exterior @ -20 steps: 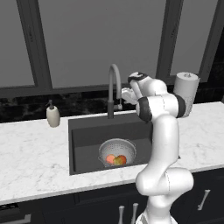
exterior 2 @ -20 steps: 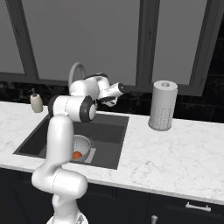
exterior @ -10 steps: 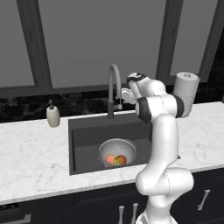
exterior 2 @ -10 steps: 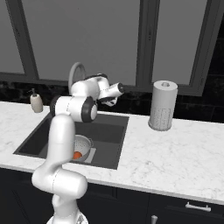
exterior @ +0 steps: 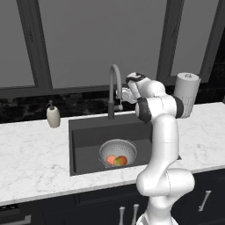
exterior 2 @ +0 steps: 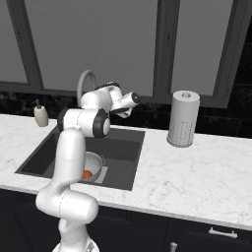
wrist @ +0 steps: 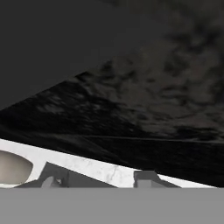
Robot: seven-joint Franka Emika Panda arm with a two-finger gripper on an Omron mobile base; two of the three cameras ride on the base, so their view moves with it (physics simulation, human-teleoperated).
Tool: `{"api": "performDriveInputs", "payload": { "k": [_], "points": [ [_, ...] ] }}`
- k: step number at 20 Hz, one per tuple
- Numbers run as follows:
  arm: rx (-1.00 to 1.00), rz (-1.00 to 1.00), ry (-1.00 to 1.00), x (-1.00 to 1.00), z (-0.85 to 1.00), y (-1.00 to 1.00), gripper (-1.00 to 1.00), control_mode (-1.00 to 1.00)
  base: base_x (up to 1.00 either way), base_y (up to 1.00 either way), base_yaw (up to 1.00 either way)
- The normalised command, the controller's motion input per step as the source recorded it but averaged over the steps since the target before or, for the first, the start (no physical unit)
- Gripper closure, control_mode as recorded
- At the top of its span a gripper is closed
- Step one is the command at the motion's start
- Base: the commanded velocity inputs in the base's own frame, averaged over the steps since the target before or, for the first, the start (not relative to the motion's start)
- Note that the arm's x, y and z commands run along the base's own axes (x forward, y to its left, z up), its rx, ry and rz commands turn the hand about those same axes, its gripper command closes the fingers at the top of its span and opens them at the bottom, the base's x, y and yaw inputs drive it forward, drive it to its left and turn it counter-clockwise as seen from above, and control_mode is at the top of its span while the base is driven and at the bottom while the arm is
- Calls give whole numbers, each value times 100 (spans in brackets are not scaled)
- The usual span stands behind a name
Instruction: Put the colander in the sink, put the orange, peach, kiwi in the colander, and turn on the sink faucet and pour water over the colander.
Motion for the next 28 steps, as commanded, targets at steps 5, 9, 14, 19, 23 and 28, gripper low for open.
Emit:
{"api": "performDriveInputs", "payload": {
  "k": [5, 9, 14, 19, 23, 28],
  "points": [
    [-1, -7, 0, 0, 0, -54, 100, -100, 0, 0, 0],
    [0, -7, 0, 0, -1, -79, 100, -100, 0, 0, 0],
    [0, -7, 0, 0, -4, -86, 100, -100, 0, 0, 0],
    [0, -5, 0, -1, -8, -87, 100, -100, 0, 0, 0],
    [0, -5, 0, -8, -9, -83, 100, -100, 0, 0, 0],
    [0, -3, 0, -13, -1, -60, 100, -100, 0, 0, 0]
  ]
}}
